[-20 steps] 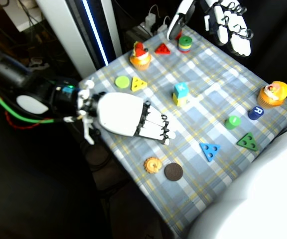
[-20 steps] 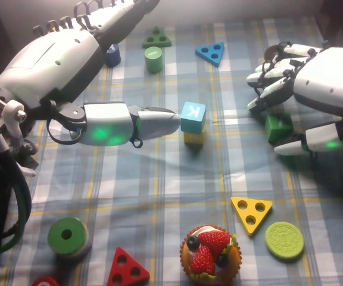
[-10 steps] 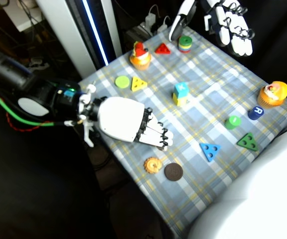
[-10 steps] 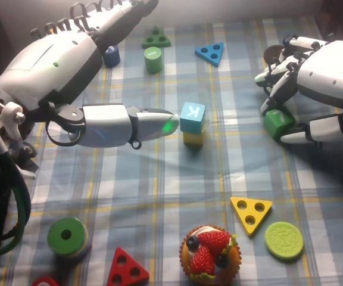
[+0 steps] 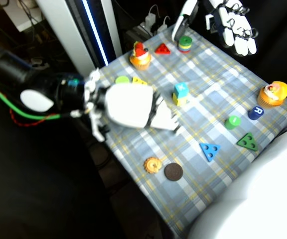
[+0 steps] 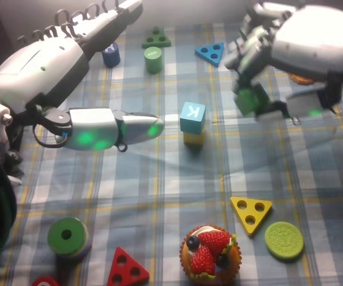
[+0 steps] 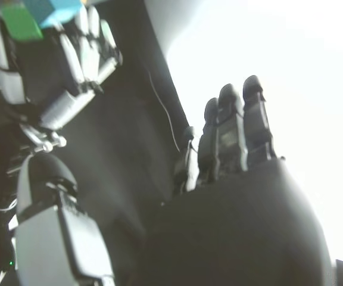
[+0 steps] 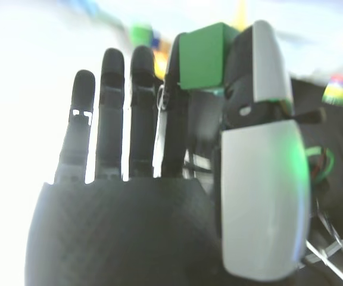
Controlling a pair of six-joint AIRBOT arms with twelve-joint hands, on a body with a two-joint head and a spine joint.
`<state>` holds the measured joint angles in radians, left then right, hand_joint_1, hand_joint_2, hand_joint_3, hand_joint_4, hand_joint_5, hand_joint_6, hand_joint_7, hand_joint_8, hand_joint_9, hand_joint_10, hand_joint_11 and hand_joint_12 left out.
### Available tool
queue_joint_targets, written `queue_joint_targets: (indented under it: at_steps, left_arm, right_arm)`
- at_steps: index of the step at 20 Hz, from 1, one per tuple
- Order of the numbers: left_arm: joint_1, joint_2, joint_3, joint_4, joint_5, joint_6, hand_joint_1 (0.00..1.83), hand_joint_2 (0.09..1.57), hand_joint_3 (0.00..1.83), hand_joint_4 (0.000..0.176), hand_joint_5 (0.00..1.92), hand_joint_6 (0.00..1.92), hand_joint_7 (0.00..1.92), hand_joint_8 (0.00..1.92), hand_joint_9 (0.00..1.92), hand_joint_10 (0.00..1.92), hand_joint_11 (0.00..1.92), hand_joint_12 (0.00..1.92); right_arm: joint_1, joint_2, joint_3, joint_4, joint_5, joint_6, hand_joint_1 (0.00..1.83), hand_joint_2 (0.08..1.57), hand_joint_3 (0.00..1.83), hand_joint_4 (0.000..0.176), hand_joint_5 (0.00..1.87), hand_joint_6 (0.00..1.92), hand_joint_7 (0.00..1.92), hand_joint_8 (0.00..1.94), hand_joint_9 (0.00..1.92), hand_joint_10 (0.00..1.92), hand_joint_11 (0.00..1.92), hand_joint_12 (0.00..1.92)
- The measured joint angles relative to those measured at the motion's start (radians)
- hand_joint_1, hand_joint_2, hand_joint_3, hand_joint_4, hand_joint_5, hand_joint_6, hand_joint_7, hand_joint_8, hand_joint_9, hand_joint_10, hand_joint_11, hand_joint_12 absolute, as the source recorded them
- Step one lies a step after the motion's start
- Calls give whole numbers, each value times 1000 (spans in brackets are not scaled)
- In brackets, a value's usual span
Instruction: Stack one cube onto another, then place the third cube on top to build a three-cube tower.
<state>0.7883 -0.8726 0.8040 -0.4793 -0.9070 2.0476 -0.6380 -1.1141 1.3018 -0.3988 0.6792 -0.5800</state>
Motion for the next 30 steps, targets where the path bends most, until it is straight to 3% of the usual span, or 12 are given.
queue_joint_targets:
  at_steps: [4,6,9,10,12,17,23,30]
  left_arm:
    - [15,18,3,-7,32,0,714,802,0,176,34,0,97,1,115,0,0,0]
    - [20,25,4,-10,46,1,677,817,5,176,35,0,92,0,95,0,2,1]
    - [21,37,8,-15,54,5,701,821,4,176,36,1,76,0,85,3,13,6]
    - [21,38,10,-14,55,6,718,821,3,176,33,0,67,0,83,1,7,4]
    - [21,38,11,-16,57,8,729,836,8,176,40,5,45,0,71,0,0,0]
    - [16,38,19,-19,64,12,841,806,0,176,57,6,61,3,82,3,22,11]
    - [11,27,29,-26,76,12,939,785,0,176,53,7,83,10,95,10,52,28]
    - [5,26,31,-27,87,12,934,805,4,176,62,5,84,3,92,3,55,36]
  right_arm:
    - [89,-23,23,-116,31,69,1186,1037,1,0,1151,688,752,3,567,2,0,1048]
    - [97,-50,45,-167,28,127,1201,1014,0,0,1221,562,793,6,583,4,0,1020]
    - [97,-91,72,-207,23,180,1199,1016,0,0,1211,582,756,1,534,1,0,897]
    - [97,-98,79,-212,23,185,1201,1013,0,0,1219,571,761,2,532,1,0,856]
    - [97,-108,82,-228,19,187,1204,1008,0,0,1237,537,769,3,550,6,0,963]
    - [97,-131,87,-240,15,188,1201,1023,1,0,1193,613,780,3,545,4,0,836]
    - [97,-148,100,-242,2,188,1196,1035,1,0,1160,669,751,6,533,0,0,831]
    - [97,-153,101,-257,-3,189,1195,1039,0,0,1151,686,749,2,509,0,0,838]
